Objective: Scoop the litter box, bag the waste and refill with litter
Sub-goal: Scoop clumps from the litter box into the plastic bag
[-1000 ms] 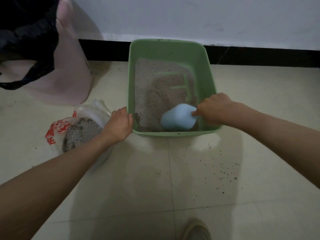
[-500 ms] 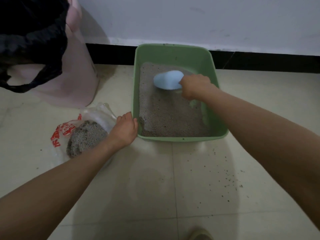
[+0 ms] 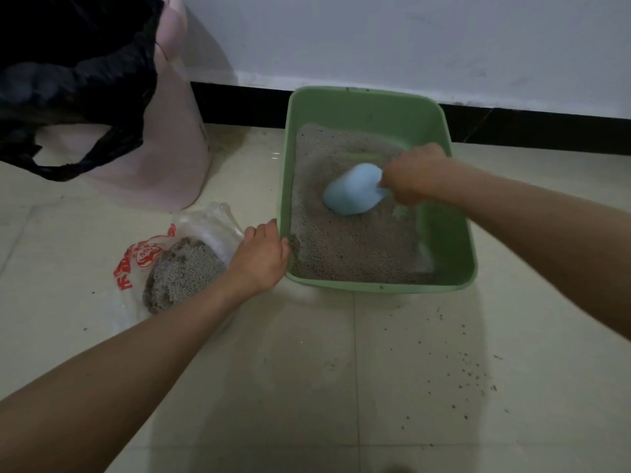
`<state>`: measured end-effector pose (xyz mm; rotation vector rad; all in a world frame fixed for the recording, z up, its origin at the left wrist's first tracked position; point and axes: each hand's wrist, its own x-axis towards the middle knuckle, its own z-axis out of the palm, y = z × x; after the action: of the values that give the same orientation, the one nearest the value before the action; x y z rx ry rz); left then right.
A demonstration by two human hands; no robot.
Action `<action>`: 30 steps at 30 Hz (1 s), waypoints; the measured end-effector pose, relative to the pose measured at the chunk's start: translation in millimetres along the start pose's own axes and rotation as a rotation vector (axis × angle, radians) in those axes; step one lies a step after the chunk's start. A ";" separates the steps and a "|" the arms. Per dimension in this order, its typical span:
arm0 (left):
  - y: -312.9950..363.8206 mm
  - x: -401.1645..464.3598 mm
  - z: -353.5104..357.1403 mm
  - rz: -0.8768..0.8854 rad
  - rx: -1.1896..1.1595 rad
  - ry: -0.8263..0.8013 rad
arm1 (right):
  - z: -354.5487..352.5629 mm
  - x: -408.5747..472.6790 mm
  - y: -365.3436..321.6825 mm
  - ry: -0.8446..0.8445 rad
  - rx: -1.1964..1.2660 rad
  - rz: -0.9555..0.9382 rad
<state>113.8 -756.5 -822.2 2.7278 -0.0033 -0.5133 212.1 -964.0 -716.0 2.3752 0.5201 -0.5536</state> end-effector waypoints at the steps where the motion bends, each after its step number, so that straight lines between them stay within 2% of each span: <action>1: 0.5 2.5 -2.5 -0.001 0.005 0.004 | -5.4 -6.2 10.0 -0.017 -0.036 0.026; 4: 7.2 9.3 -11.9 -0.010 0.008 0.025 | -14.4 -13.2 28.3 0.035 -0.065 0.082; 8: 16.0 17.5 -14.0 -0.015 -0.009 0.092 | -11.9 7.2 19.7 0.135 0.120 0.156; 14: 17.1 22.9 -8.6 -0.013 0.021 0.155 | -9.8 59.9 -10.0 0.199 0.313 0.137; 23: 15.8 24.7 -8.0 -0.002 0.059 0.136 | 15.6 65.6 -23.0 0.100 0.366 0.195; 30: 17.9 23.2 -12.0 -0.043 0.094 0.079 | 37.5 20.5 10.8 -0.124 0.496 0.319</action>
<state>140.9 -770.6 -813.6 2.8435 0.0523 -0.4274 225.0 -991.9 -747.7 2.7867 -0.0692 -0.7393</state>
